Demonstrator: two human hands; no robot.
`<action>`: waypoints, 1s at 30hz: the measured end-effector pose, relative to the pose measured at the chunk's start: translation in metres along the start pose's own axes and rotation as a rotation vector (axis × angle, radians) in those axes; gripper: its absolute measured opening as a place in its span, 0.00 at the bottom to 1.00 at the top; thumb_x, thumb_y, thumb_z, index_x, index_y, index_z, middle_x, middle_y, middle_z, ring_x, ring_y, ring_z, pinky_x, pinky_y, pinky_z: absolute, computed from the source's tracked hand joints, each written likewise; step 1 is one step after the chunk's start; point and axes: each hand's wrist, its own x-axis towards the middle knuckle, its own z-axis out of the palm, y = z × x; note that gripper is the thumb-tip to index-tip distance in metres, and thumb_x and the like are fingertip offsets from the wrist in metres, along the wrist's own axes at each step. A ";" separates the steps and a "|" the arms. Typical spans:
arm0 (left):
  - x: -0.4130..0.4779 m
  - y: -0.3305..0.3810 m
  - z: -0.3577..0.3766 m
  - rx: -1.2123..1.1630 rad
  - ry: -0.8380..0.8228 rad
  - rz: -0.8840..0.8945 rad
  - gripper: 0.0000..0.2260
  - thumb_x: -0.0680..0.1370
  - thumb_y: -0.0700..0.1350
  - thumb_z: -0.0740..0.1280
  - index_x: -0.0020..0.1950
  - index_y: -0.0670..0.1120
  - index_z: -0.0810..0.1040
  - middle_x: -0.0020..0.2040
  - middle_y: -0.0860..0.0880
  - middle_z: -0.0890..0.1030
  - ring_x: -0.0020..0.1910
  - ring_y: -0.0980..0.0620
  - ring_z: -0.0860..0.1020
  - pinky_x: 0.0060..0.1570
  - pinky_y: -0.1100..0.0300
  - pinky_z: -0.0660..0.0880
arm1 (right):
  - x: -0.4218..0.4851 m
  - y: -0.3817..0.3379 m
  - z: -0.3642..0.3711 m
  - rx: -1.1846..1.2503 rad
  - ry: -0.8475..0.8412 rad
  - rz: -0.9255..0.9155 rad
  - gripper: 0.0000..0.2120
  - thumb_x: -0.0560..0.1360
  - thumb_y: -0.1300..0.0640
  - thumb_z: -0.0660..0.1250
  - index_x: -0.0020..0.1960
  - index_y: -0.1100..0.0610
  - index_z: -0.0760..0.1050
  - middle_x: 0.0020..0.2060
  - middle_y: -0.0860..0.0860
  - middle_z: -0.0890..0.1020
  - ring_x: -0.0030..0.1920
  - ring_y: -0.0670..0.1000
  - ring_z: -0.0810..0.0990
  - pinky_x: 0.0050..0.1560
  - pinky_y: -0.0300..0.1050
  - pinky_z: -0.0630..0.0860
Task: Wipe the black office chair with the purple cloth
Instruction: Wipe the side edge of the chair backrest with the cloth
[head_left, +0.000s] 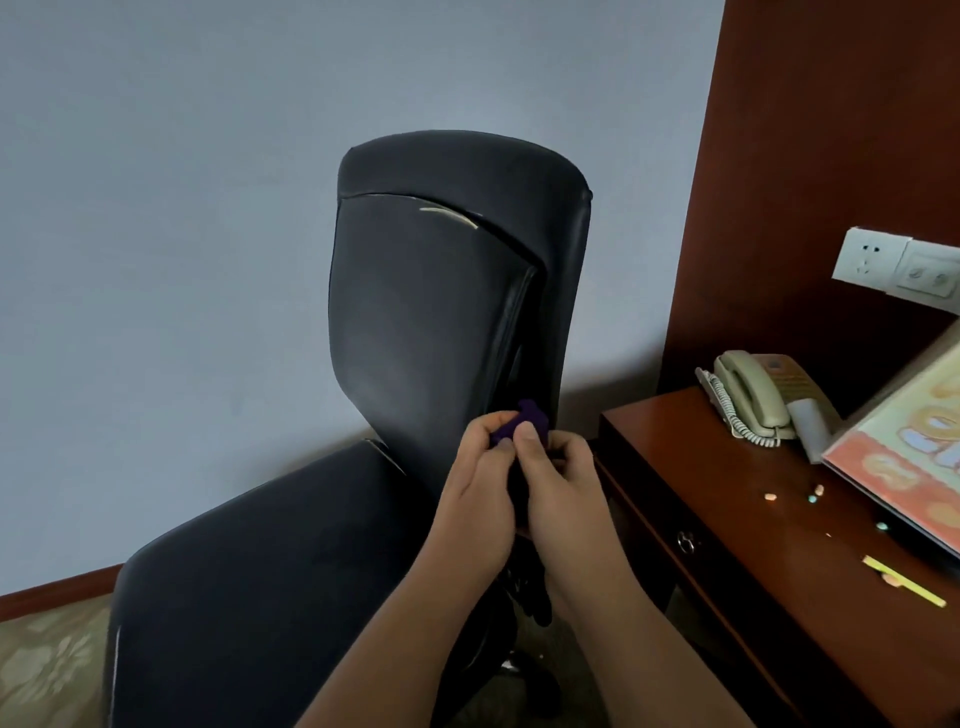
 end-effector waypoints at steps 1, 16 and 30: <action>0.002 -0.003 -0.005 0.051 -0.004 0.040 0.12 0.81 0.46 0.60 0.54 0.63 0.79 0.52 0.55 0.83 0.51 0.58 0.81 0.44 0.66 0.78 | 0.005 0.001 0.000 -0.006 0.004 -0.025 0.04 0.78 0.42 0.67 0.52 0.39 0.75 0.49 0.46 0.85 0.50 0.48 0.85 0.52 0.54 0.83; 0.037 -0.029 -0.062 0.802 0.235 0.283 0.11 0.69 0.60 0.72 0.38 0.57 0.73 0.40 0.57 0.76 0.39 0.61 0.75 0.38 0.62 0.73 | 0.020 -0.029 0.003 -0.400 0.286 -0.734 0.07 0.77 0.48 0.68 0.54 0.41 0.77 0.45 0.38 0.82 0.47 0.40 0.81 0.44 0.32 0.77; 0.057 -0.046 -0.059 0.844 0.177 0.314 0.09 0.70 0.50 0.71 0.36 0.58 0.71 0.40 0.58 0.74 0.38 0.62 0.74 0.35 0.69 0.67 | 0.043 0.030 0.022 -0.699 0.218 -0.778 0.23 0.77 0.55 0.70 0.71 0.51 0.72 0.53 0.45 0.72 0.52 0.44 0.74 0.50 0.29 0.73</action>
